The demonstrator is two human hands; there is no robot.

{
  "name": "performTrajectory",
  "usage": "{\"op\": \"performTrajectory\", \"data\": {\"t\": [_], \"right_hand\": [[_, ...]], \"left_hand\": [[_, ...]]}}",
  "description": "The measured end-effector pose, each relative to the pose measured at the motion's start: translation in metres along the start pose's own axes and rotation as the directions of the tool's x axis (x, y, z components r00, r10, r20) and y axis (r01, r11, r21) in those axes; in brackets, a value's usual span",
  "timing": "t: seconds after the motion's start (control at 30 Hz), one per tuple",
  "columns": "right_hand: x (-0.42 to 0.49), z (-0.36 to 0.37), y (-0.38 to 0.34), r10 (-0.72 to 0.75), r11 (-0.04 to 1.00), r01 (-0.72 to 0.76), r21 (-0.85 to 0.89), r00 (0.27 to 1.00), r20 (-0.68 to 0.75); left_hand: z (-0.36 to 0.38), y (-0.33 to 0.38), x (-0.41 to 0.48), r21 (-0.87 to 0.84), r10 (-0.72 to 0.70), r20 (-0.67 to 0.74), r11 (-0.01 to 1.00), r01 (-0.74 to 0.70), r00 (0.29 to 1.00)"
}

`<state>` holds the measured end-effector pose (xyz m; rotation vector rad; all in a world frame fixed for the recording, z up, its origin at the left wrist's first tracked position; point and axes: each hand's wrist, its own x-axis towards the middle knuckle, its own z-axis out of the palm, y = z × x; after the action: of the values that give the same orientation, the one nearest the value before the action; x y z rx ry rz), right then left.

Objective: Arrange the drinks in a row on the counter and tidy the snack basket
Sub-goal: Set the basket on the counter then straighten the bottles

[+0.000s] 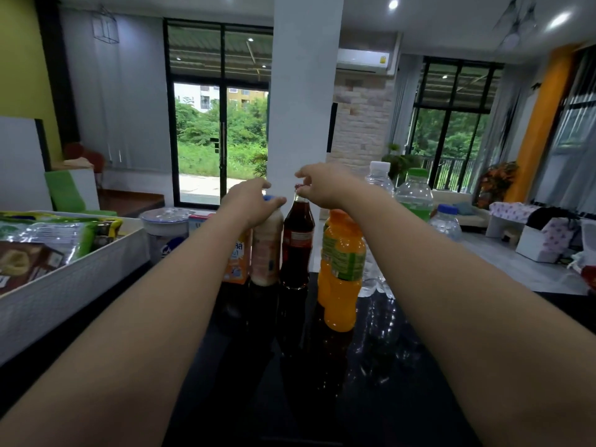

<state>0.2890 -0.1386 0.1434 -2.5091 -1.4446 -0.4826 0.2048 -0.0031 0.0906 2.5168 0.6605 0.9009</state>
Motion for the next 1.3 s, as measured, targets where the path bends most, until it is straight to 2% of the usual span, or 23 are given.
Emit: {"op": "performTrajectory", "data": {"t": [0.07,0.33,0.63,0.87,1.07,1.3], "right_hand": [[0.004,0.002,-0.001,-0.021,1.000,0.022,-0.019,0.999,0.025],[0.010,0.004,0.002,-0.007,0.998,0.009,0.060,1.000,-0.021],[0.008,0.004,0.003,0.033,0.999,-0.032,0.036,0.999,-0.015],[0.005,0.005,-0.001,0.028,0.999,-0.027,0.017,0.999,-0.045],[0.005,0.007,0.000,0.013,0.999,-0.011,0.033,0.998,-0.058],[0.003,0.006,0.000,0.008,0.999,-0.006,0.033,0.999,-0.047]], "left_hand": [[0.004,-0.003,0.001,-0.011,0.012,0.002,1.000,-0.012,1.000],[0.008,-0.011,-0.001,-0.063,0.058,-0.040,0.996,-0.061,0.998],[0.005,-0.011,0.000,-0.009,0.050,-0.056,0.999,-0.051,0.997],[0.007,-0.013,0.001,-0.086,0.013,-0.048,0.996,-0.017,0.999],[0.004,-0.012,0.003,-0.109,0.037,0.014,0.993,-0.035,0.999],[-0.008,-0.006,0.004,-0.069,0.100,0.165,0.994,-0.090,0.981]]}}
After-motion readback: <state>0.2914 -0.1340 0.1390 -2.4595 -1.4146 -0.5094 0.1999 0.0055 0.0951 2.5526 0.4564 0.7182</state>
